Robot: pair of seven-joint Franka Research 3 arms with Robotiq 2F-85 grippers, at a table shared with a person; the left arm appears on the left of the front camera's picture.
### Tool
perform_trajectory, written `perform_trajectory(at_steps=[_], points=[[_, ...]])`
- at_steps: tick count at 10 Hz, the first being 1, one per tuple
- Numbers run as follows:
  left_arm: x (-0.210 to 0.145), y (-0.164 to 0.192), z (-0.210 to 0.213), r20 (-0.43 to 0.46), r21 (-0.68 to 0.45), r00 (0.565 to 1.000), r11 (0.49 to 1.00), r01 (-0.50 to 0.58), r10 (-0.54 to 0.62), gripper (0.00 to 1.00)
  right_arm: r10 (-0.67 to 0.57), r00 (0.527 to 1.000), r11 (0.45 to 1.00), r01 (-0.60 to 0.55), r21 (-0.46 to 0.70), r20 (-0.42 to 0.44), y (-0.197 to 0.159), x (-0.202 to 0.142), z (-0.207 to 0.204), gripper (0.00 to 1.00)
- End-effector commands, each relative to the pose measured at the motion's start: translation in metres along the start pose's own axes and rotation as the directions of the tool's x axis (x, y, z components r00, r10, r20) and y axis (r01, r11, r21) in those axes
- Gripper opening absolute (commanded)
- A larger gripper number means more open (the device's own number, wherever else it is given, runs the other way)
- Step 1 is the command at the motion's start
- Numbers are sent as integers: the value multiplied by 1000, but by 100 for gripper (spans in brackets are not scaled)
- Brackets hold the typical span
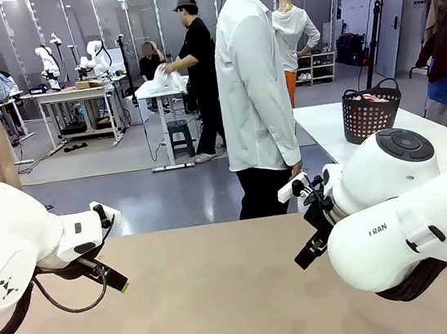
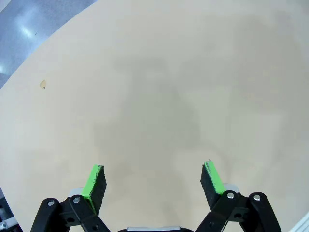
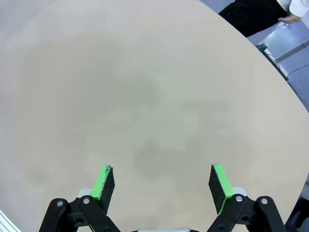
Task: Fold the towel.
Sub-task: Grab the top end of the 100 cm Hotel Towel extended by the human.
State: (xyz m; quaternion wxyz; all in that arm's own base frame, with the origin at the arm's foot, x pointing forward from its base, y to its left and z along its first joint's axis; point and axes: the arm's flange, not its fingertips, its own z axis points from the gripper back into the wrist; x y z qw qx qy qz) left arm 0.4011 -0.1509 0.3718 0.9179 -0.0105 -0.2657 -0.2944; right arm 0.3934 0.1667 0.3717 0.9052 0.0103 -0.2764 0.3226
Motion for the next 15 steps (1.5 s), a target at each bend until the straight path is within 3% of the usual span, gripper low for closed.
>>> perform_trajectory(at_steps=[1, 3, 4, 5, 8, 9, 10, 12, 15], points=[[0, 0, 0, 0, 0, 1000, 1000, -1, 1, 100, -3, 1000, 1000, 3, 0, 0, 0, 0, 0, 100], [0, 0, 0, 0, 0, 1000, 1000, -1, 1, 100, 0, 1000, 1000, 0, 0, 0, 0, 0, 0, 100], [0, 0, 0, 0, 0, 1000, 1000, 0, 0, 100, -18, 1000, 1000, 17, 26, 22, -8, 16, 27, 100], [7, 6, 17, -43, -60, 999, 998, -18, 16, 100, -19, 1000, 999, 19, 31, 0, -17, 27, 43, 100], [22, 28, 65, -8, -154, 998, 986, -58, 57, 100, -69, 998, 994, 70, 87, -5, -43, 46, 83, 100], [23, 35, 79, 7, -194, 998, 979, -64, 67, 100, -87, 994, 986, 94, 140, -59, -51, 45, 86, 100], [21, 43, 95, 14, -326, 997, 943, -70, 78, 100, -132, 990, 971, 139, 193, -44, -64, 42, 95, 100], [5, 86, 140, 39, -610, 973, 776, -159, 229, 100, -266, 960, 862, 277, 425, -86, -105, 22, 118, 100], [-51, 150, 175, 58, -757, 909, 612, -229, 412, 100, -479, 875, 637, 404, 657, -75, -173, -33, 152, 100]])
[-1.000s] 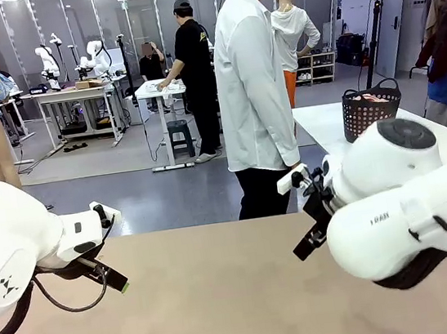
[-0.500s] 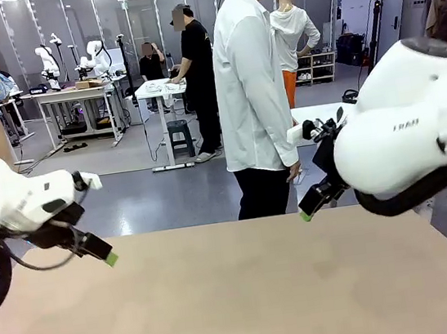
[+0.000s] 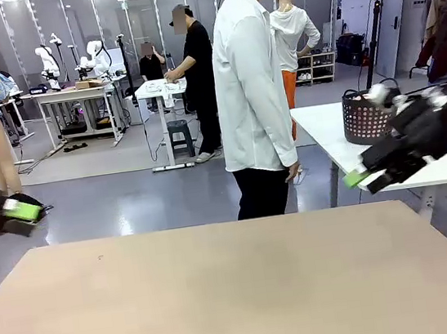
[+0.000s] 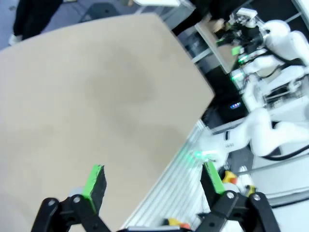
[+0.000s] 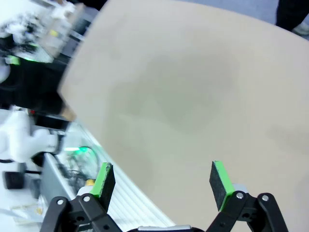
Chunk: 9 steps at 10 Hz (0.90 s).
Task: Fold the towel.
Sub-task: Grab the top end of the 100 cm Hotel Towel extended by the human.
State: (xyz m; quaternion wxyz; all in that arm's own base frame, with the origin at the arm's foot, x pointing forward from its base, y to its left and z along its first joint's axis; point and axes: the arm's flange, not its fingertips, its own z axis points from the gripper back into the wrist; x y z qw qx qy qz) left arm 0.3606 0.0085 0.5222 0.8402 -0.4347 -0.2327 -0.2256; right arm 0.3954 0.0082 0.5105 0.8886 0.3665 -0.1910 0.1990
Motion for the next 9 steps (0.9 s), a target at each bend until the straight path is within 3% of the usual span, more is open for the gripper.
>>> perform_trajectory(at_steps=[1, 4, 7, 9], points=[[-17, 24, 52, 102, -117, 991, 990, -76, 88, 100, -173, 983, 972, 162, 173, 55, -44, -15, 50, 100], [-59, 55, 134, 261, -151, 950, 980, -132, 168, 100, -328, 914, 909, 236, 344, 239, -99, -60, 120, 100], [-97, 71, 196, 358, -173, 913, 975, -140, 194, 100, -396, 846, 895, 268, 358, 358, -131, -104, 161, 100], [-112, 78, 211, 400, -178, 894, 974, -140, 202, 100, -413, 829, 893, 288, 345, 377, -138, -115, 168, 100]])
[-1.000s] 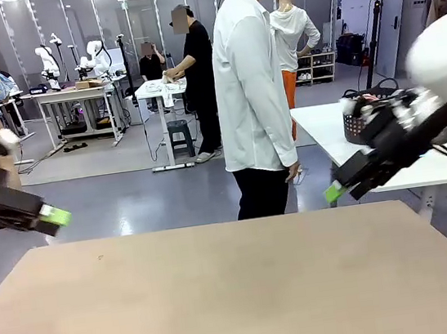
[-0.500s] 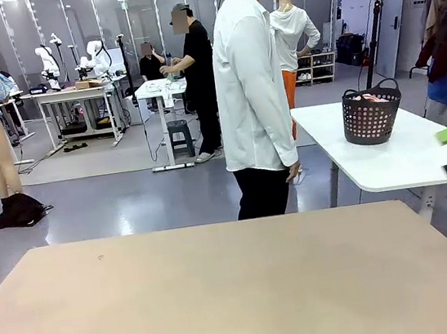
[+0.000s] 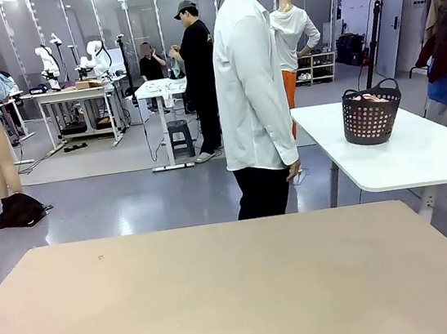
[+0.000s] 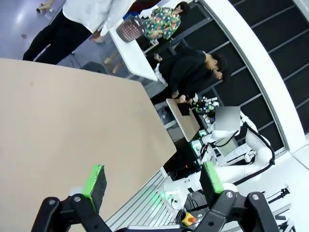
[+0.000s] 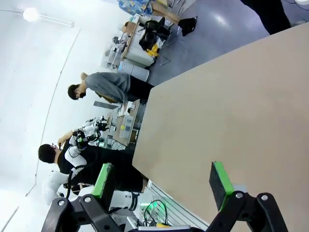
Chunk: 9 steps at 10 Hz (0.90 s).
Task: Fold the towel.
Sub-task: Grab the top end of the 100 cm Hotel Towel extended by the human.
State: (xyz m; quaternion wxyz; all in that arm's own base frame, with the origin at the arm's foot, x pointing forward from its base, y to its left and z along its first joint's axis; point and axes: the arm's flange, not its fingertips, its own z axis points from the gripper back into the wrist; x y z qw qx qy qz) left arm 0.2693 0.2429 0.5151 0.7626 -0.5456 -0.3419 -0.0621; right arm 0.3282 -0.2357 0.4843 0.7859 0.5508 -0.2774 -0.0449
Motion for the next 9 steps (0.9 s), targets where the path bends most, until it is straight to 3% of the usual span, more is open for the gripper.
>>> perform_trajectory(at_steps=[1, 2, 3, 9], points=[[5, 1, -1, 8, -23, 999, 999, 35, -35, 100, 31, 1000, 1000, -31, 6, 0, 4, 3, -10, 100], [4, 0, -2, -16, 14, 999, 999, 45, -45, 100, 35, 999, 999, -35, 8, -4, 7, 4, -14, 100], [-2, 3, 3, 11, -4, 1000, 1000, 4, -4, 100, -1, 1000, 1000, 1, -6, 2, 0, 0, 0, 100], [-2, 3, 3, 11, -4, 1000, 1000, 4, -4, 100, -1, 1000, 1000, 1, -6, 2, 0, 0, 0, 100]])
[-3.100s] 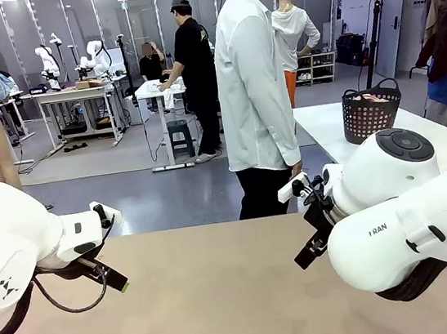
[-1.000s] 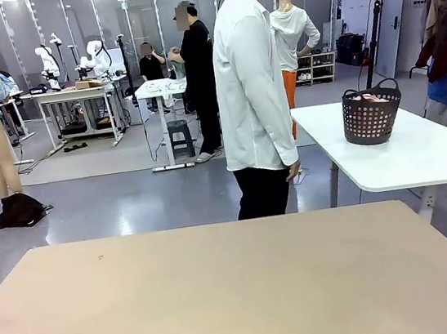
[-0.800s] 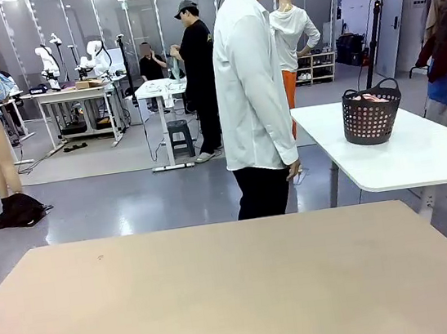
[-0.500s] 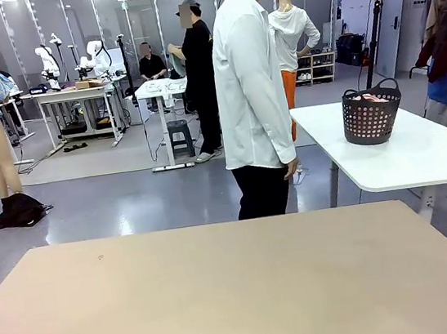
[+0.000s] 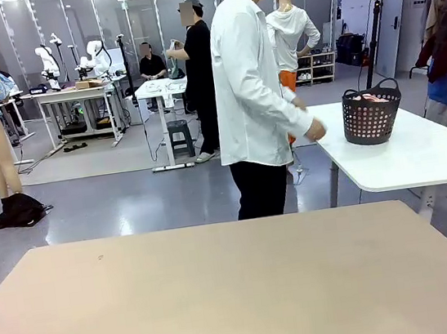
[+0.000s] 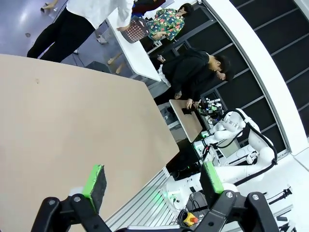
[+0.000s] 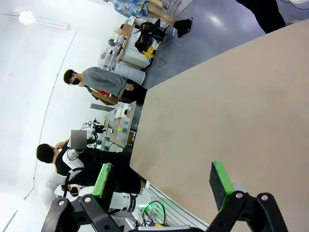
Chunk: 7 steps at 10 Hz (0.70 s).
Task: Fold the towel.
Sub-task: Grab the top end of the 100 cm Hotel Towel extended by the human.
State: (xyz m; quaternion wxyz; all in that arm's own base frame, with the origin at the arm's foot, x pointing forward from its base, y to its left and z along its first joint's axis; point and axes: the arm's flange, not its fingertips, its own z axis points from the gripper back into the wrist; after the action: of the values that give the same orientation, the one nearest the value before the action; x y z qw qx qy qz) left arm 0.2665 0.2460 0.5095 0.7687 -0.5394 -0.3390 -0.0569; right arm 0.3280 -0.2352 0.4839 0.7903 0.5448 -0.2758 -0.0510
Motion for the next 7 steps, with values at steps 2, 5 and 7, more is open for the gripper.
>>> perform_trajectory(at_steps=[2, 5, 7], points=[[3, -1, 0, 14, -23, 1000, 1000, 12, -12, 100, 7, 1000, 1000, -7, 12, 0, 0, 1, 0, 100], [3, -1, 0, 14, -23, 1000, 1000, 12, -12, 100, 7, 1000, 1000, -7, 12, 0, 0, 1, 0, 100], [3, -1, 0, 14, -23, 1000, 1000, 12, -12, 100, 7, 1000, 1000, -7, 12, 0, 0, 1, 0, 100]])
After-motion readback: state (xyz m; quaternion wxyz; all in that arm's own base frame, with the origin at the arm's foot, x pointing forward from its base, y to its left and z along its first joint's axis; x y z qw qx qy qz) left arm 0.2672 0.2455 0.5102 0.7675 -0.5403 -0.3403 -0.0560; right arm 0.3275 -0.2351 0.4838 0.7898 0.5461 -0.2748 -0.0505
